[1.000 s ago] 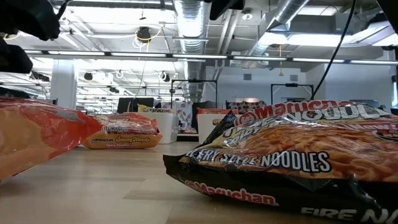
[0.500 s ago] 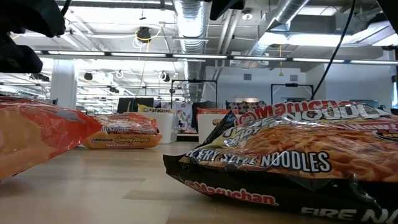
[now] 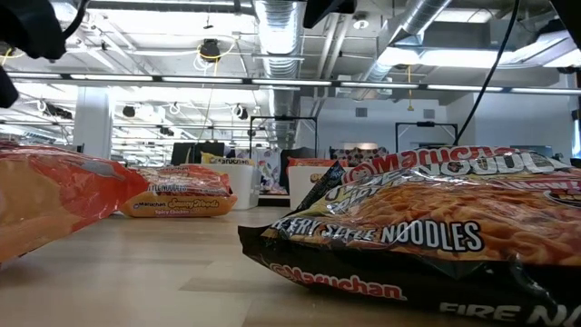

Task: Sort Maruchan noodles
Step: Put the black noodle pack into the right white bin

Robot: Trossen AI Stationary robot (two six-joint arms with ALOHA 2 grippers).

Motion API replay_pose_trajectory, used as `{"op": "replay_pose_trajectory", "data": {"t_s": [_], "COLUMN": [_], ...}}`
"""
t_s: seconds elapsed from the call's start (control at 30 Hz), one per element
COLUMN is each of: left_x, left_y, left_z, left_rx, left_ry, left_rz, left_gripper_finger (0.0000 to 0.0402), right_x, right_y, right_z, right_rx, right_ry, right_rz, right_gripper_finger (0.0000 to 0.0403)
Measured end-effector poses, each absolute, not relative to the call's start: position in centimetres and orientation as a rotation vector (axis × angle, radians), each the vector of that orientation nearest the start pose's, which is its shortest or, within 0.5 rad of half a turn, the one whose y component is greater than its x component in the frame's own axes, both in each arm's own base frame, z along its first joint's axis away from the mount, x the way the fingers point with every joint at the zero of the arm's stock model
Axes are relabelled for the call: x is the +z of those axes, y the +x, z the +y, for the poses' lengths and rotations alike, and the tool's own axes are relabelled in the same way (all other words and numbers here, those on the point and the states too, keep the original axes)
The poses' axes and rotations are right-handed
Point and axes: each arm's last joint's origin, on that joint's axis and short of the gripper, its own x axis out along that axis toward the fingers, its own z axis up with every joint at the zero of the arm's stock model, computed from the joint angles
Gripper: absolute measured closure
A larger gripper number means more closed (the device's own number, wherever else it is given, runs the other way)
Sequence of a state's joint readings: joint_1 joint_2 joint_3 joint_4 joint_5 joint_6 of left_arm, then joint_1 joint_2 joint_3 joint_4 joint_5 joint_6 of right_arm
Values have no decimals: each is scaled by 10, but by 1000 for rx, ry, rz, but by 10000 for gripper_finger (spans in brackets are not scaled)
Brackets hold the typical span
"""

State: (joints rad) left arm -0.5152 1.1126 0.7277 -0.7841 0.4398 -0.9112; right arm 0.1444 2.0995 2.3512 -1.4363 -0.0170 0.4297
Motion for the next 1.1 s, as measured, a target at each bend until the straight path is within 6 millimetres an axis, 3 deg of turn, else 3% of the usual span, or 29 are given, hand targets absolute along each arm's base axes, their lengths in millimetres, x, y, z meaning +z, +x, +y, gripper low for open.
{"op": "replay_pose_trajectory", "data": {"t_s": [0.27,0.53,0.8,1.1], "left_x": [219,239,237,218], "left_y": [158,163,151,141], "left_z": [-103,-118,-132,-136], "left_rx": [-183,-63,17,98], "left_ry": [-718,-649,-626,-651], "left_rz": [1517,1290,1239,1242], "left_gripper_finger": [275,275,275,275], "right_x": [362,362,362,362], "right_y": [408,406,402,402], "right_z": [66,81,97,99], "right_rx": [-107,-111,-97,-98], "right_ry": [314,346,328,333], "right_rz": [1175,1179,1181,1173], "right_gripper_finger": [184,184,184,184]}}
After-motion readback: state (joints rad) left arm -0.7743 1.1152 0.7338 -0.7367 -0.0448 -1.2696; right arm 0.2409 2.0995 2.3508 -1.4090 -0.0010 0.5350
